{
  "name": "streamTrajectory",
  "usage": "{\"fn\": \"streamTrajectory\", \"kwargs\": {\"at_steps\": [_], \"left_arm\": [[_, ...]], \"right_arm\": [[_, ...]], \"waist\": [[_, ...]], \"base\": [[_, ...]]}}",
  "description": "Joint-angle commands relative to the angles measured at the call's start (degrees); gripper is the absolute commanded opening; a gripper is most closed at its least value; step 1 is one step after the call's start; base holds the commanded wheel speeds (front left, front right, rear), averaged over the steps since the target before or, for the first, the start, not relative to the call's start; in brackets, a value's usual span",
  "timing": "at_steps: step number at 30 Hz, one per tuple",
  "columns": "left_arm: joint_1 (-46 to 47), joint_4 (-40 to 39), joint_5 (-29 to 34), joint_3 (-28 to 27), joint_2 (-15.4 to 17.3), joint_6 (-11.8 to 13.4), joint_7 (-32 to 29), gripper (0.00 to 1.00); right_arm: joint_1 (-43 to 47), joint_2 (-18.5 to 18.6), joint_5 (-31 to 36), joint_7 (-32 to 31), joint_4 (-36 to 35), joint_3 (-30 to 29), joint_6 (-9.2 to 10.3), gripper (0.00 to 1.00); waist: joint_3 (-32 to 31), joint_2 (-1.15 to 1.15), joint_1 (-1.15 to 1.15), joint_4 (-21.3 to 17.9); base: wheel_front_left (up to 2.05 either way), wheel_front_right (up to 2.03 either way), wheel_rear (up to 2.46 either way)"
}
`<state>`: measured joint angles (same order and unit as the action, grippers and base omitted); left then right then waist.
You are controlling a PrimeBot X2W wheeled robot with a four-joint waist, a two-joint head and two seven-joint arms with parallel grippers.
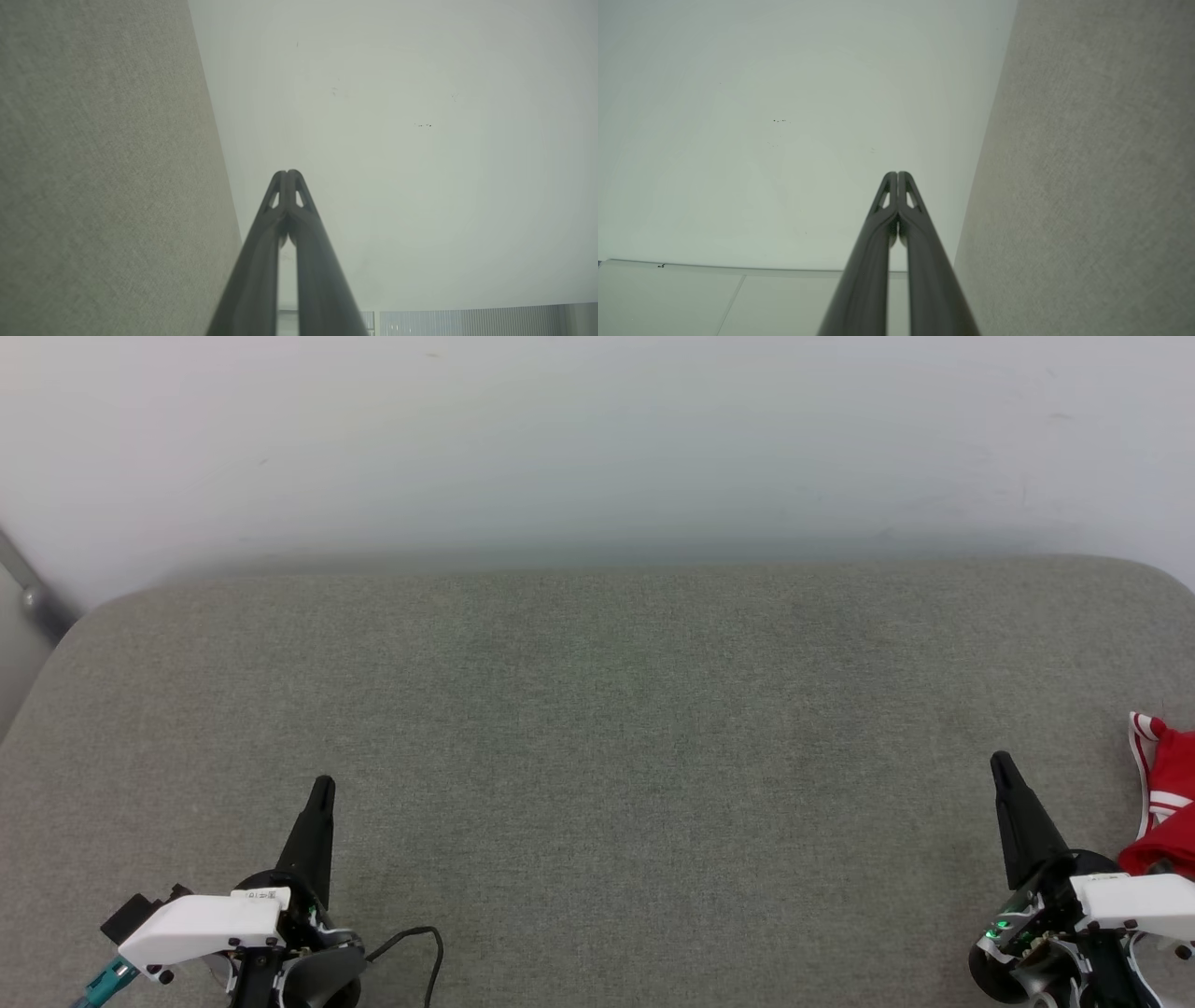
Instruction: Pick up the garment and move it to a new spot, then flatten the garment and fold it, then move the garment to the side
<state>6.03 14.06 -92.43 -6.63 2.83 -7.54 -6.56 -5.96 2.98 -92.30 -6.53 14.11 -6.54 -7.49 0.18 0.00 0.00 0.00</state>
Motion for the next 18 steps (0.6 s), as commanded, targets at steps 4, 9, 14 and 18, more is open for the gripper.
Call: {"fn": "streamTrajectory", "kwargs": {"at_steps": [4, 9, 14, 18], "left_arm": [[0.42, 0.0, 0.05, -0.08, -0.08, -0.13, -0.11, 0.0], [0.42, 0.0, 0.04, -0.08, -0.08, -0.13, -0.11, 0.0], [0.42, 0.0, 0.04, -0.08, -0.08, -0.13, -0.11, 0.0], [0.42, 0.0, 0.04, -0.08, -0.08, -0.13, -0.11, 0.0]], "right_arm": [[-0.65, -0.23, -0.23, 0.01, 0.04, 0.02, 0.0, 0.0], [-0.65, -0.23, -0.23, 0.01, 0.04, 0.02, 0.0, 0.0], [-0.65, -0.23, -0.23, 0.01, 0.03, 0.02, 0.0, 0.0], [-0.65, -0.23, -0.23, 0.01, 0.03, 0.03, 0.0, 0.0]], "waist": [[0.0, 0.0, 0.0, 0.0], [0.0, 0.0, 0.0, 0.0], [0.0, 0.0, 0.0, 0.0], [0.0, 0.0, 0.0, 0.0]], "base": [[0.0, 0.0, 0.0], [0.0, 0.0, 0.0], [0.0, 0.0, 0.0], [0.0, 0.0, 0.0]]}}
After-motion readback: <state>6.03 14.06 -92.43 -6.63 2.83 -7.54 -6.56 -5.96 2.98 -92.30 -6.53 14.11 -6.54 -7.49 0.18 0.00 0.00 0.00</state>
